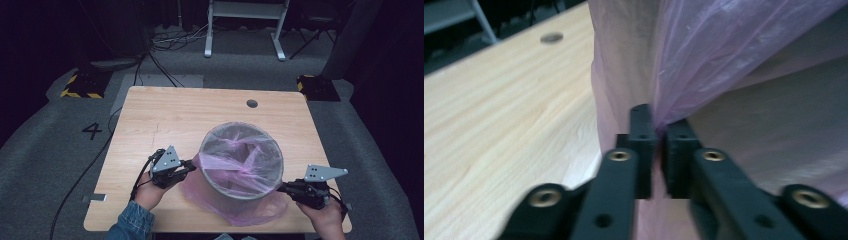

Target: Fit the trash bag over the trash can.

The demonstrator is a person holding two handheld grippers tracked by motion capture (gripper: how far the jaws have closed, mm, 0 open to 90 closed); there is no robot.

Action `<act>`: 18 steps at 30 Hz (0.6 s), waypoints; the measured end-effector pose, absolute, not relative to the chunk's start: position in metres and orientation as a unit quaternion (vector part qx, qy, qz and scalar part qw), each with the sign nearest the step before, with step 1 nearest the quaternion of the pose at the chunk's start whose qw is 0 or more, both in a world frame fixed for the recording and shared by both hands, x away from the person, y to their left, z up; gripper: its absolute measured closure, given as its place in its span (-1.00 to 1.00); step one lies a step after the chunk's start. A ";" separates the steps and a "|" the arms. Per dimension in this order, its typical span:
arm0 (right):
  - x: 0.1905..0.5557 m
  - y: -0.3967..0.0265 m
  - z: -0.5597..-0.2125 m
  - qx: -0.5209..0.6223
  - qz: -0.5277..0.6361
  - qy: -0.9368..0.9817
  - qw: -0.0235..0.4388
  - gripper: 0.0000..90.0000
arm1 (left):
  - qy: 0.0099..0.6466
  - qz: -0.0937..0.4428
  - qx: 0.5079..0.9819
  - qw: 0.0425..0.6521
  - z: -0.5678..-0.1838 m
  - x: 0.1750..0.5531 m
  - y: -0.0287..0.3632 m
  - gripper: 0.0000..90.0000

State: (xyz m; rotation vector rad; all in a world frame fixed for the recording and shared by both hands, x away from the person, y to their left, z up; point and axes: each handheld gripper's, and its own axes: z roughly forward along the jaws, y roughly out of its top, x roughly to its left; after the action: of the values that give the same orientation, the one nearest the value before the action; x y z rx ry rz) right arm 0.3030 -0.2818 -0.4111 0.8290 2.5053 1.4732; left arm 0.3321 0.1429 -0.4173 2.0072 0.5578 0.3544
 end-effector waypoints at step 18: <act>0.330 -0.289 -0.468 0.339 0.422 0.840 0.037 0.97 | 0.261 0.096 0.859 0.429 -0.462 0.349 0.140 0.99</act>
State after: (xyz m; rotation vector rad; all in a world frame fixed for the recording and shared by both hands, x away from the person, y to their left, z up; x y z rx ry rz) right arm 0.3296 -0.2891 -0.4678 1.0409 2.5772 1.2958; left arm 0.3486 0.1399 -0.4621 2.1452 0.6526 0.2403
